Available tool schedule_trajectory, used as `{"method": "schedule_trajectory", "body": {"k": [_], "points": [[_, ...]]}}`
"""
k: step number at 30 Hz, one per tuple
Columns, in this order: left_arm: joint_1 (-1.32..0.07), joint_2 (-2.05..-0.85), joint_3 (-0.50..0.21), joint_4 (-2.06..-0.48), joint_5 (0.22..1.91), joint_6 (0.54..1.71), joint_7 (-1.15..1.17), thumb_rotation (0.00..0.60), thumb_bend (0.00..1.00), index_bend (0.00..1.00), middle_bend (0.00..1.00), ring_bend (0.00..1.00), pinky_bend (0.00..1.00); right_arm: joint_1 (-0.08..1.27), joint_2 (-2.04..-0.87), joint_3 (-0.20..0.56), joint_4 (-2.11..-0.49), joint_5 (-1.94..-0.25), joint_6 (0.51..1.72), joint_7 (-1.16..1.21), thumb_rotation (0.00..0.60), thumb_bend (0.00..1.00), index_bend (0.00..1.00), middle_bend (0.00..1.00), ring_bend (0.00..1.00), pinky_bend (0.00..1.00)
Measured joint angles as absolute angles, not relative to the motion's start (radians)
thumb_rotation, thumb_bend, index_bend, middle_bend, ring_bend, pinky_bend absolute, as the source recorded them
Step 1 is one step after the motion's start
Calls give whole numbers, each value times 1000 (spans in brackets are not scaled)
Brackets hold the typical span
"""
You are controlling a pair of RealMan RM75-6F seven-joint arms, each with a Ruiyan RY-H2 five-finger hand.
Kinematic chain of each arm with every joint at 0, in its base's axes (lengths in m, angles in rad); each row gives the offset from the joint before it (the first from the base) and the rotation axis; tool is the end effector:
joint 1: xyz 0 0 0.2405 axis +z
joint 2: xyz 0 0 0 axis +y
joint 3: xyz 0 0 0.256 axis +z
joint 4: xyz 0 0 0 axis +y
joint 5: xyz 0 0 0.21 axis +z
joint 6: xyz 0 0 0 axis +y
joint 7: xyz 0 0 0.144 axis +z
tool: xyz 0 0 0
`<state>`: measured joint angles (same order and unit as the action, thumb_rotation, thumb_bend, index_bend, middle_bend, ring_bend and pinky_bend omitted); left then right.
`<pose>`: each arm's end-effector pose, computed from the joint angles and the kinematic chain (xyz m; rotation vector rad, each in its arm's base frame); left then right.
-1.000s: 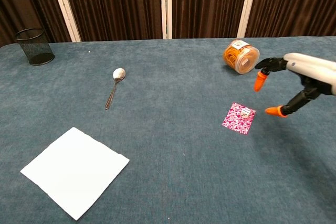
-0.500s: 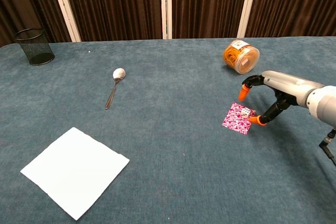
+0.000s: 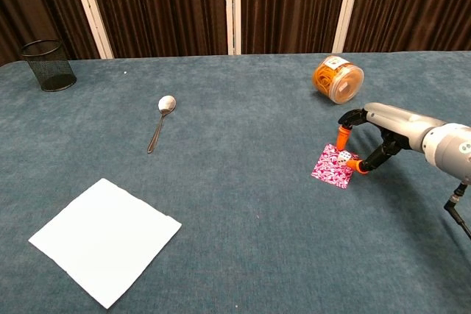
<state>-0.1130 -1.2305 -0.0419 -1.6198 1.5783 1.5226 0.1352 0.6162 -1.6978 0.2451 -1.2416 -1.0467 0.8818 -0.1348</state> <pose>-0.2814 0.1857 0.1237 -1.4547 -0.8171 -0.9772 -0.2129 -0.3447 -0.0451 1.5956 -1.3120 0.9014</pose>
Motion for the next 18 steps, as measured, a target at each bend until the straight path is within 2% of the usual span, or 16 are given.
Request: {"method": "schedule_trajectory", "body": {"k": [6, 14, 18], "points": [[-113, -1230, -41, -1621, 1578, 1523, 136, 600, 0, 0, 0, 0, 0, 617, -1703, 238, -1229, -1043, 878, -130, 600, 265, 468, 120, 0, 0], [-114, -1231, -40, -1620, 1577, 1524, 135, 600, 0, 0, 0, 0, 0, 619, -1712, 232, -1222, -1046, 880, -122, 600, 315, 602, 225, 0, 0], [-115, -1231, -39, -1620, 1578, 1524, 136, 600, 0, 0, 0, 0, 0, 620, -1714, 230, -1230, -1056, 896, -125, 600, 324, 611, 233, 0, 0]]}}
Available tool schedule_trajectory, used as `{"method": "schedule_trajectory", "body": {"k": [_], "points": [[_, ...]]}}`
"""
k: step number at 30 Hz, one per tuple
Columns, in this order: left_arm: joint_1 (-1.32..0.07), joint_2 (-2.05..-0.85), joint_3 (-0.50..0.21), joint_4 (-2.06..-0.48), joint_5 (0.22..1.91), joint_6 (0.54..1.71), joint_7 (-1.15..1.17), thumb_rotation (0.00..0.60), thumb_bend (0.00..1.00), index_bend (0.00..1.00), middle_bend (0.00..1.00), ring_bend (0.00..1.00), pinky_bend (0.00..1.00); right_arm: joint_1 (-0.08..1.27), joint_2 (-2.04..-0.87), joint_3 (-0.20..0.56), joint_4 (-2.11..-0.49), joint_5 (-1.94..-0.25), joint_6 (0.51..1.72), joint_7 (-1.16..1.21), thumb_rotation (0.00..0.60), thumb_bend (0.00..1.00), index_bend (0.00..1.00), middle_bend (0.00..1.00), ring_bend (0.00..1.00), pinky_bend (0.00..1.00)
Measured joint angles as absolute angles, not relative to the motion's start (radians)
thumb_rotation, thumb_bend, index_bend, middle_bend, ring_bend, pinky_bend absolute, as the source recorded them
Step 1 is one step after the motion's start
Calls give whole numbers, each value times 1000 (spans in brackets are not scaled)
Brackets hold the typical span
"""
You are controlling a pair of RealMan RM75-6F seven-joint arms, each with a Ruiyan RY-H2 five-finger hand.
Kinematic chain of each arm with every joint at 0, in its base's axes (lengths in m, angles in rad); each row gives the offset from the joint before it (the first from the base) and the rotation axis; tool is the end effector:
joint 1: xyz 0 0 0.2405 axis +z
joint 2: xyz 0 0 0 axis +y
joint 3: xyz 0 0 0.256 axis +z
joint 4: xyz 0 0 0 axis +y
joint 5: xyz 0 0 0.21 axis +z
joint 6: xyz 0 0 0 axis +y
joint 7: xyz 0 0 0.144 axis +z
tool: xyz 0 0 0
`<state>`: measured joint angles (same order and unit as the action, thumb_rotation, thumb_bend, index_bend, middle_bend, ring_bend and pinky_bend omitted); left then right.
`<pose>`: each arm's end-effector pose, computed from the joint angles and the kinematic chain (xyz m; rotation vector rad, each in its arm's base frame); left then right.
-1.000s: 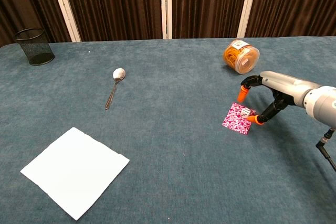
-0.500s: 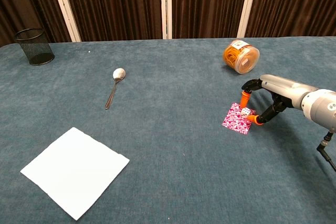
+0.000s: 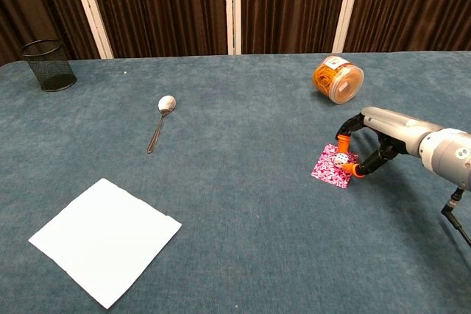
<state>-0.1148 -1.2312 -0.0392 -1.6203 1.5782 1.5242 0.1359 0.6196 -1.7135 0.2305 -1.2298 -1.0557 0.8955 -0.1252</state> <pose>-0.2810 0.1856 0.1233 -1.4561 -0.8172 -0.9782 -0.2116 -0.3421 -0.0501 1.6028 -1.3082 0.9071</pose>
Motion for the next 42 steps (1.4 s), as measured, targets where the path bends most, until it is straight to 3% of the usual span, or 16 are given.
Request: {"method": "schedule_trajectory", "body": {"k": [11, 18, 22, 32, 42], "points": [[-111, -1230, -35, -1623, 1585, 1534, 136, 600, 0, 0, 0, 0, 0, 596, -1600, 258, -1383, -1089, 994, -145, 600, 322, 561, 206, 0, 0], [-113, -1235, -30, -1623, 1592, 1528, 149, 600, 0, 0, 0, 0, 0, 551, -1417, 294, -1610, -1116, 1098, -182, 600, 258, 360, 130, 0, 0], [-108, -1232, -25, -1634, 1616, 1553, 155, 600, 0, 0, 0, 0, 0, 504, -1313, 294, -1741, -1131, 1158, -201, 600, 246, 325, 114, 0, 0], [-83, -1223, -8, -1646, 1671, 1611, 161, 600, 0, 0, 0, 0, 0, 335, -1243, 165, -1797, -1243, 1304, -114, 600, 240, 304, 69, 0, 0], [-73, -1225, -5, -1649, 1691, 1628, 176, 600, 0, 0, 0, 0, 0, 170, -1232, 30, -1637, -1470, 1496, 74, 600, 213, 153, 0, 0, 0]]}}
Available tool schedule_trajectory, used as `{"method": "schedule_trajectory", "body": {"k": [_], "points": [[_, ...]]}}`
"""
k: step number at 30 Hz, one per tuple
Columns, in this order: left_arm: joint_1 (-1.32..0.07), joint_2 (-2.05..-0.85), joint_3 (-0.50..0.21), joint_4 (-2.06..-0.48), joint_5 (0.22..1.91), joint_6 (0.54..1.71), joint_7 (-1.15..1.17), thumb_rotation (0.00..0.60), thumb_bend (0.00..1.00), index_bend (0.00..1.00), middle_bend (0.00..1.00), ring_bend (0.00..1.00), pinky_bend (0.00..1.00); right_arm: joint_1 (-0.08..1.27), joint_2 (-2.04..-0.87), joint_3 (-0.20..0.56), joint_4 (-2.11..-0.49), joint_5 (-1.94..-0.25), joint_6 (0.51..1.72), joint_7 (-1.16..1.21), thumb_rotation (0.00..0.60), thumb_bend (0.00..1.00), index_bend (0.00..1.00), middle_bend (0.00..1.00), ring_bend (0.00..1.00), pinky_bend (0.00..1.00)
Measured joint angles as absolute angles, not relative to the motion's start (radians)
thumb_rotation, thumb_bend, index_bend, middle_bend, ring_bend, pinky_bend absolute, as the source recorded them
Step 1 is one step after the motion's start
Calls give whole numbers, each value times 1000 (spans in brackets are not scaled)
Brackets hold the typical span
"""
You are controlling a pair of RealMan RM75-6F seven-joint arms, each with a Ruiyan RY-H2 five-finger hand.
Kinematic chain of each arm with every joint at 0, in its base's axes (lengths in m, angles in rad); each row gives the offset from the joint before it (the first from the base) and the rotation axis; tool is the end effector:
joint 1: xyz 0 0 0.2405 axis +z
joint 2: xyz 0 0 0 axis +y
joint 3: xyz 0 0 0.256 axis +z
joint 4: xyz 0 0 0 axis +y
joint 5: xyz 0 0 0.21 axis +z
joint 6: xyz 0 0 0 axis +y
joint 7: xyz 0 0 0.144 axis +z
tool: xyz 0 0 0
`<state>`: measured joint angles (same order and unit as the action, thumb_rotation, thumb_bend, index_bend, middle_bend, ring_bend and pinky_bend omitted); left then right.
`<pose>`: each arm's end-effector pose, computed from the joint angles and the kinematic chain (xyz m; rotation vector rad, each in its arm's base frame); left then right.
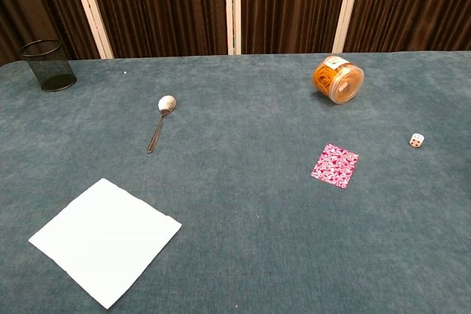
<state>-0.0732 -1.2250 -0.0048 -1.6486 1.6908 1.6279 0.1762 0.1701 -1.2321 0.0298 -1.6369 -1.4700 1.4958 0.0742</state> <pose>-0.2662 0.1636 0.1288 -1.4696 -0.7302 -1.0436 -0.2836 -0.2003 0.1209 1.3499 -1.0410 1.1046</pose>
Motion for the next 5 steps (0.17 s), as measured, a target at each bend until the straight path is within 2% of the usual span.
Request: {"method": "schedule_trajectory", "body": {"k": [5], "points": [[-73, -1228, -2, -1647, 1695, 1625, 184, 600, 0, 0, 0, 0, 0, 139, -1225, 17, -1604, -1507, 1534, 104, 600, 211, 105, 0, 0, 0]]}}
